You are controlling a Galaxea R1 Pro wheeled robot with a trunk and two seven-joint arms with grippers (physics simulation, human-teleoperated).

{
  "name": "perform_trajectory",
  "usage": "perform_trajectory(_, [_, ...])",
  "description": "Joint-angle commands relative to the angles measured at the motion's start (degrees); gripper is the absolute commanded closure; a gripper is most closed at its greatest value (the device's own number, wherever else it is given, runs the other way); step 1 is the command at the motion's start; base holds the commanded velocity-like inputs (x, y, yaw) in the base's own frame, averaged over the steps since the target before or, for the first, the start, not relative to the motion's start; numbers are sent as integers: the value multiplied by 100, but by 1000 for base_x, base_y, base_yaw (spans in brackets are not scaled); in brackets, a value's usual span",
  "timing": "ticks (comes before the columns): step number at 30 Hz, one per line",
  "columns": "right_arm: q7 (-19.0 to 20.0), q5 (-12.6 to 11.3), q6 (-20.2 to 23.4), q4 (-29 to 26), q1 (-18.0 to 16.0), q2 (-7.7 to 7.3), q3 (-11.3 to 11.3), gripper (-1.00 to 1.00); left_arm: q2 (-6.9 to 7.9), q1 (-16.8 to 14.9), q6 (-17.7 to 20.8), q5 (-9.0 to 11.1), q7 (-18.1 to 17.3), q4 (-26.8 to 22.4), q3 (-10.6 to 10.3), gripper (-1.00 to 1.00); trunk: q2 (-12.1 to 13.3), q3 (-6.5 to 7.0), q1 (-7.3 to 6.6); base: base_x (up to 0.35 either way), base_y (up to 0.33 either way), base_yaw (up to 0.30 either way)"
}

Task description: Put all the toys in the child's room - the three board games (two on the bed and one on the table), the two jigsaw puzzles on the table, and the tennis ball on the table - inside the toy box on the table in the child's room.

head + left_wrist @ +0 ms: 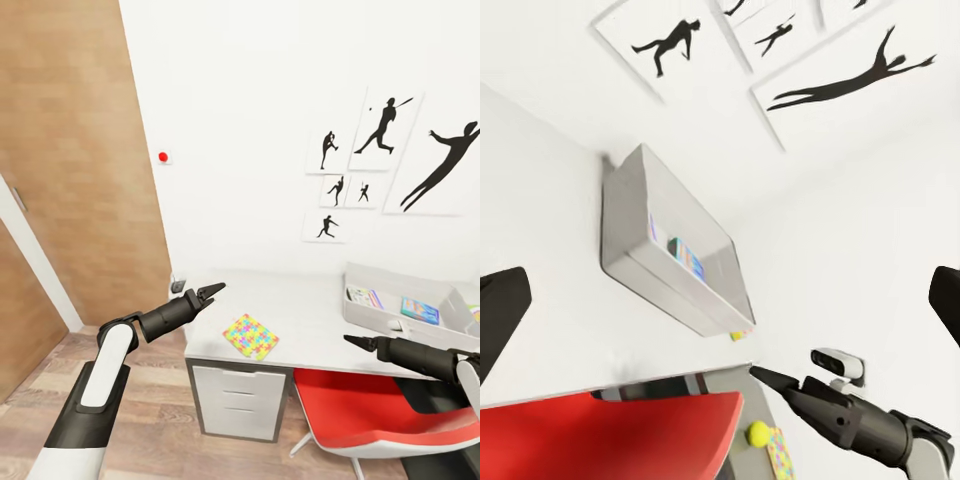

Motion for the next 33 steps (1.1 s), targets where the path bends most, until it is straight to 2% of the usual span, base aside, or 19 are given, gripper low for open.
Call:
perform_trajectory(1, [-2, 14, 36, 3, -13, 7, -2, -100, -2, -6, 21, -39, -43, 1, 7, -100, -12, -12, 5, 200, 210, 26])
perform_trajectory(14, [-111, 7, 178, 34, -42, 32, -23, -100, -1, -6, 21, -40, -46, 2, 6, -100, -12, -12, 5, 219, 208, 11])
perform_trajectory(15, [-124, 5, 372, 87, -93, 33, -34, -100, -1, -6, 21, -44, -45, 5, 7, -100, -12, -12, 5, 250, 192, 2])
perform_trajectory(17, [-127, 5, 426, 116, -125, 36, -37, -100, -1, -6, 21, -45, -43, 10, 7, -100, -12, -12, 5, 251, 191, 2])
perform_trajectory(26, [-173, 4, 436, 608, -335, 41, -45, -100, 2, -6, 21, -41, -49, 229, 15, -100, -12, -12, 5, 249, 194, 1])
perform_trajectory(29, [-239, 4, 436, 788, -444, 43, -46, -100, 13, -1, 21, -40, -54, 282, 55, -100, -12, -12, 5, 230, 208, 0])
perform_trajectory(33, [-413, 4, 436, 1175, -626, 48, -39, -100, 127, 57, 25, -35, -85, 340, 287, -100, -12, -12, 5, 224, 212, 0])
